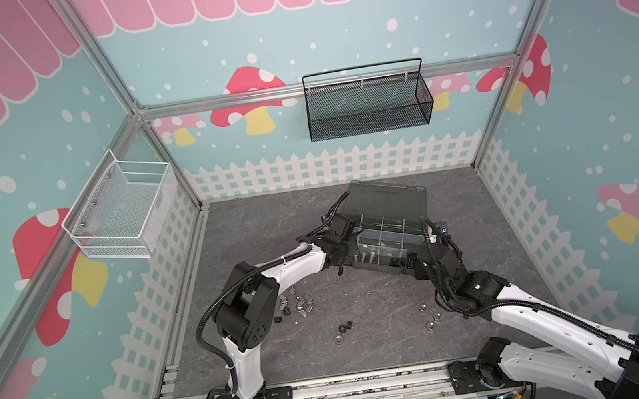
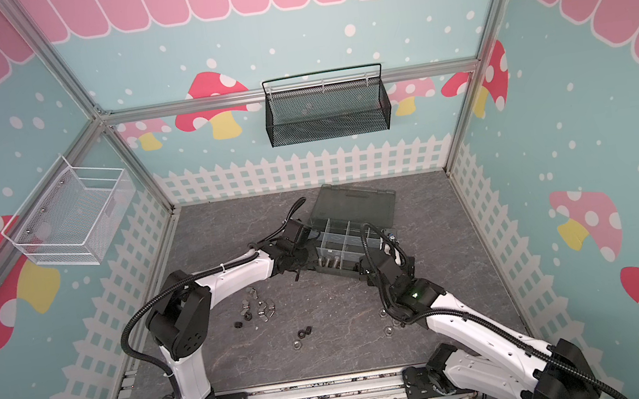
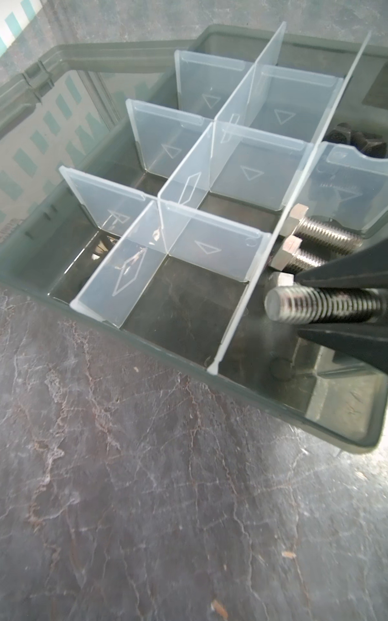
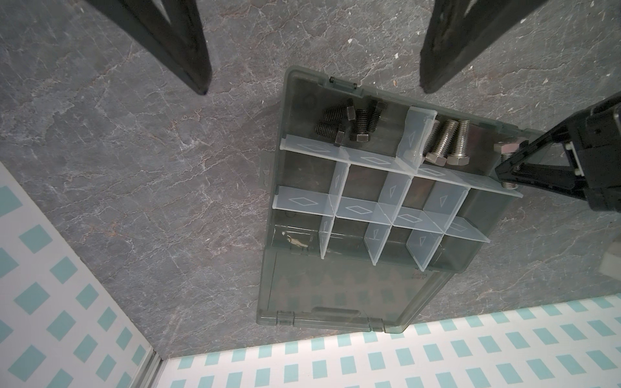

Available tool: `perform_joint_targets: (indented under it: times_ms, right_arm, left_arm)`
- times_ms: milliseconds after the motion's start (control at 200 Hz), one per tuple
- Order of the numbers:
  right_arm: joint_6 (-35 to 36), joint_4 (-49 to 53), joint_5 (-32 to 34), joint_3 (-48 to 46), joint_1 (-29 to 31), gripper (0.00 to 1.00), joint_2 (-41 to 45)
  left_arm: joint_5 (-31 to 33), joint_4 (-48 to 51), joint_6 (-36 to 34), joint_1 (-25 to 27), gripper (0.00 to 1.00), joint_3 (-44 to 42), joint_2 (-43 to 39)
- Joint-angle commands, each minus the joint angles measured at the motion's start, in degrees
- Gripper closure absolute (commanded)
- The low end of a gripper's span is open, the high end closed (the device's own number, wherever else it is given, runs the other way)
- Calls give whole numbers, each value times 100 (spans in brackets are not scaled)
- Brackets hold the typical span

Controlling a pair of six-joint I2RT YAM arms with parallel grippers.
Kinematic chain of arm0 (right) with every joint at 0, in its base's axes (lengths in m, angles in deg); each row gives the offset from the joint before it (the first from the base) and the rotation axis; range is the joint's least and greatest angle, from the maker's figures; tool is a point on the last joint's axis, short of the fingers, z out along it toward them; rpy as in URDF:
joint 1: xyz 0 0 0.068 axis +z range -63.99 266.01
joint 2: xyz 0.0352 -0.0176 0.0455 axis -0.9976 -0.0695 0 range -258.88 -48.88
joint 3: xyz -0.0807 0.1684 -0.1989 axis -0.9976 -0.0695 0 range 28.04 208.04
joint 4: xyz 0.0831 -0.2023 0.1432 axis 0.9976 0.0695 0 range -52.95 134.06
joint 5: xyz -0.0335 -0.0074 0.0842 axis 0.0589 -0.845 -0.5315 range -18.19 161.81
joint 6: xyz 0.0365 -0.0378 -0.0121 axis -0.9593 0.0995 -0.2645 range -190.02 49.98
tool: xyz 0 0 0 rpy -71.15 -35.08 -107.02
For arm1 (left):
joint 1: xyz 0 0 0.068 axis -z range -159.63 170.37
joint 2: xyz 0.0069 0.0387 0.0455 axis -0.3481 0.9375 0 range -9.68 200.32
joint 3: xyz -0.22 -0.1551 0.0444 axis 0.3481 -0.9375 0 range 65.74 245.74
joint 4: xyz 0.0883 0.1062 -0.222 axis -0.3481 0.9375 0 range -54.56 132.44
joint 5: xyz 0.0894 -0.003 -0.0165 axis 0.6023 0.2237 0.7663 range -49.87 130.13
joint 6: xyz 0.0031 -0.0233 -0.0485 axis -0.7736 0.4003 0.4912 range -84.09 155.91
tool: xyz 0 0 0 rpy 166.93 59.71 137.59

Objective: Sort the screws and nuts into containers
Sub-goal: 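Open the left gripper to drop the bolt into the near compartment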

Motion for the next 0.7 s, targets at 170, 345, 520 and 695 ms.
perform_joint_targets:
  times_ms: [170,345,520,695]
  right_arm:
    - [-65,7,-21,66,-9,2,-83]
    - [-64,3,-45,80,-9,2,-62]
    - [7,-4,-165,88,-9,2,-31]
    - [328,-177,-629,94,-8,0,-73]
  left_arm:
    - [46,-85,138,-16,64,-94,-182]
    - [40,-115,165,-12,59,-258,-452]
    - [95,-192,166,4,53,-524,-947]
    - [297,-271,215,6,39,-1019,-1670]
